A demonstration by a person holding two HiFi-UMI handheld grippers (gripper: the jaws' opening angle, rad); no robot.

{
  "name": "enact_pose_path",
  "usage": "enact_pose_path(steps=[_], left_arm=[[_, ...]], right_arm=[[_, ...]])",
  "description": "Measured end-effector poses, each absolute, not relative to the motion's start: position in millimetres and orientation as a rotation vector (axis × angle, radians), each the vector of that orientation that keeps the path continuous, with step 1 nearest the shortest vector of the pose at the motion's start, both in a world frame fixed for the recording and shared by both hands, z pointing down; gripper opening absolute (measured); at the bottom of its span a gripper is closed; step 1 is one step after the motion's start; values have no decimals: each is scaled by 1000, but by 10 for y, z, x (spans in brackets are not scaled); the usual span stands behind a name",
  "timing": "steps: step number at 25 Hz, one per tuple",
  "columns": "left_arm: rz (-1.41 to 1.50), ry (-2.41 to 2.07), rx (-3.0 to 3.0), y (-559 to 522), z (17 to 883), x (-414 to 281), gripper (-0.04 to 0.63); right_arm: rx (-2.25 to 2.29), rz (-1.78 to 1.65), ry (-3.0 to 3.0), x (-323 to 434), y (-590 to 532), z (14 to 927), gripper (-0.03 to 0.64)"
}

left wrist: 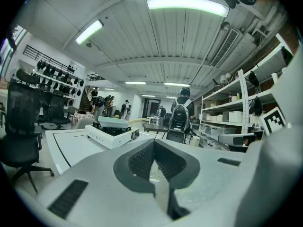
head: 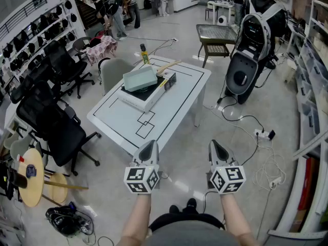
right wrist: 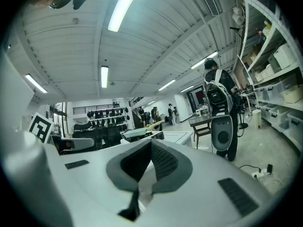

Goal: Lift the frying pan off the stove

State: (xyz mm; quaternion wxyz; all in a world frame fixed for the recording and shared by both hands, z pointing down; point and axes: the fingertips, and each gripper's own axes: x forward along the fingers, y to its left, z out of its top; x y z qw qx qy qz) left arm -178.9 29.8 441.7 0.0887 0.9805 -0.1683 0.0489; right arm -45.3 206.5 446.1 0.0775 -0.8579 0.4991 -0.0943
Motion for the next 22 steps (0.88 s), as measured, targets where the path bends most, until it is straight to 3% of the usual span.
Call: enact_pose_path(steps=[22], left_arm=[[136,-566,2881,362,4471,-1590,6]], right_arm=[[-2487,-283,1564,-217,2111,4448,3]])
